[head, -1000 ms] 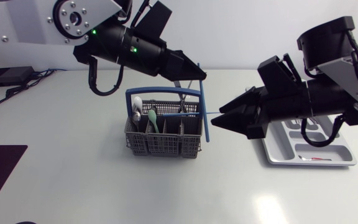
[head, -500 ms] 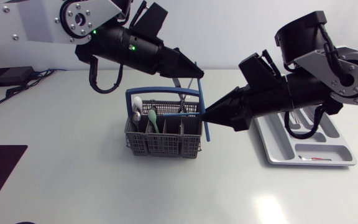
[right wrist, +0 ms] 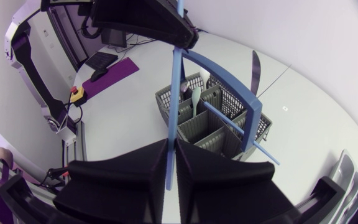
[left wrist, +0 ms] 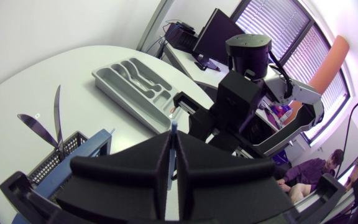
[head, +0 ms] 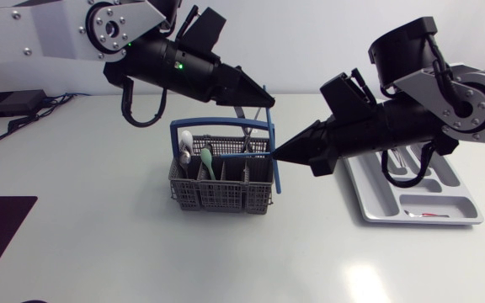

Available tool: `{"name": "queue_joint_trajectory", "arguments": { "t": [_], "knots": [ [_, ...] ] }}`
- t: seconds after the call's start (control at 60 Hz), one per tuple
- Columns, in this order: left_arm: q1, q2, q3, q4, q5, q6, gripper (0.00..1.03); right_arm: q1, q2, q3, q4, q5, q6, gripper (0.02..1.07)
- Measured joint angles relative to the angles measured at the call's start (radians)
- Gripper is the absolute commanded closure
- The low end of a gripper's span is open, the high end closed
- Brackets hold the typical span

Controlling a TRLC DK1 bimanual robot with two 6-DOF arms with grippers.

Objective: Unload the cutlery basket into the drawer organizer.

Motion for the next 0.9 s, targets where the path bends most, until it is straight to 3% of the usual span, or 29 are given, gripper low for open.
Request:
{"name": "queue_joint_trajectory", "arguments": {
  "t": [0.067, 0.233, 0.333, 0.55, 0.75, 0.9],
  "knots": [
    [0.0, 0.0, 0.001, 0.0, 0.0, 0.0, 0.92, 0.0, 0.0, 0.0, 0.0, 0.001, 0.001, 1.01],
    [0.0, 0.0, 0.007, -0.003, 0.011, -0.004, 0.44, 0.005, 0.0, 0.0, -0.001, -0.002, 0.003, 1.01],
    [0.002, 0.0, 0.017, 0.005, 0.011, -0.004, 0.28, 0.011, 0.0, 0.0, 0.0, -0.003, 0.003, 1.01],
    [0.019, 0.0, 0.025, 0.077, 0.011, -0.054, 0.15, 0.011, -0.016, -0.026, -0.004, -0.002, 0.003, 1.01],
    [0.058, -0.003, 0.026, 0.144, 0.011, -0.106, 0.1, -0.006, -0.046, -0.055, -0.022, -0.002, -0.006, 1.01],
    [0.101, -0.017, 0.031, 0.178, -0.006, -0.131, 0.08, -0.095, -0.084, -0.072, -0.087, -0.002, -0.046, 1.01]
  ]
}}
